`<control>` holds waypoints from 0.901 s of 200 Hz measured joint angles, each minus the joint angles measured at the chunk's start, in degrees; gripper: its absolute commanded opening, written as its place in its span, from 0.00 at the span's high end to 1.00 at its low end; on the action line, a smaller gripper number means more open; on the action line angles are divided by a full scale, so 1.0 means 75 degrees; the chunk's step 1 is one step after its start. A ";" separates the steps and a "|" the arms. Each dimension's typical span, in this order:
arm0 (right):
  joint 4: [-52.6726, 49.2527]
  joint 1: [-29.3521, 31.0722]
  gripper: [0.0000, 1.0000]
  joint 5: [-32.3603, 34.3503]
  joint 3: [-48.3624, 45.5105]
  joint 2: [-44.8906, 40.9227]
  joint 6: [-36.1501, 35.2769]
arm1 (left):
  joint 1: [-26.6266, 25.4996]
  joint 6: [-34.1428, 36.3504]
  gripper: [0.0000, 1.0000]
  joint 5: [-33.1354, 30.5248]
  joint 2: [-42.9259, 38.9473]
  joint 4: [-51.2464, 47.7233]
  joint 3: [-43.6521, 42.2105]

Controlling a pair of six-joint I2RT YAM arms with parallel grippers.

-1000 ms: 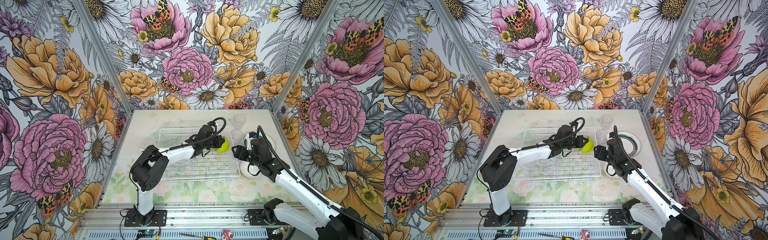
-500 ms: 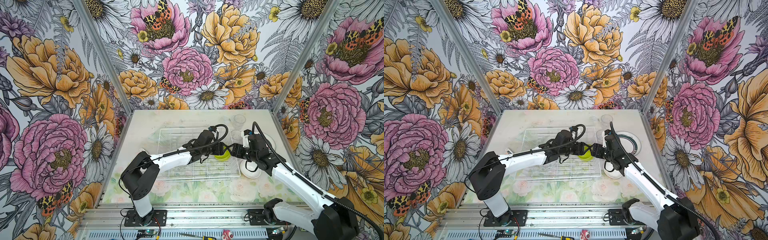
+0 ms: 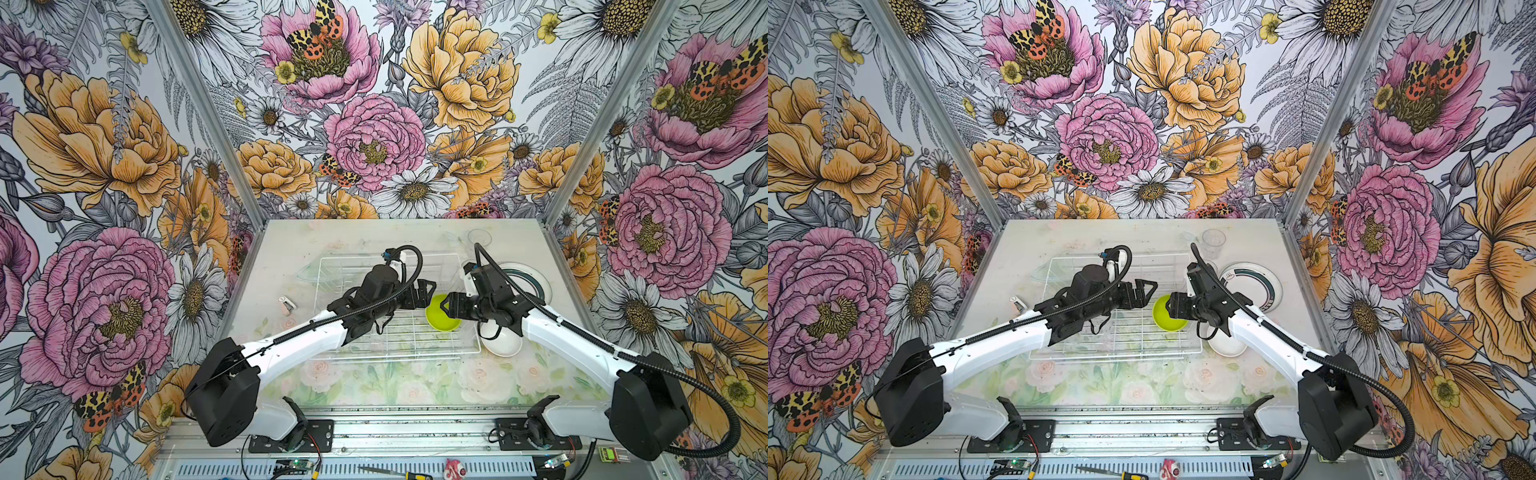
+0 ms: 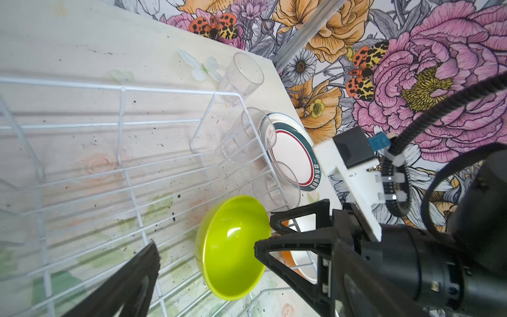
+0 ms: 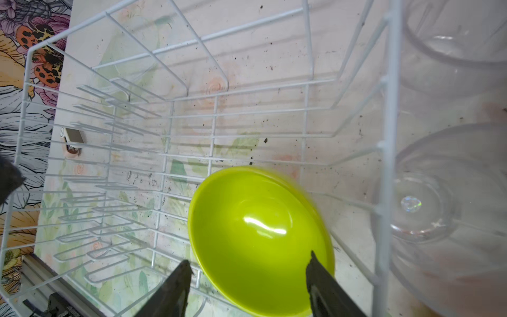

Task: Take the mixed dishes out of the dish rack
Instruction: 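Close the right gripper on the lime-green bowl while the left opens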

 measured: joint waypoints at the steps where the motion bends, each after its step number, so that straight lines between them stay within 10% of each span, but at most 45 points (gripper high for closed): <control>1: -0.0009 0.0006 0.33 0.0003 0.0012 0.0017 -0.0006 | 0.0006 0.0000 0.01 -0.0003 -0.0015 -0.0003 -0.0009; 180: -0.0988 0.1276 0.48 0.0289 0.1577 0.2078 -0.0291 | 0.0991 0.0003 0.01 -0.0242 -0.1670 -0.0152 -0.1221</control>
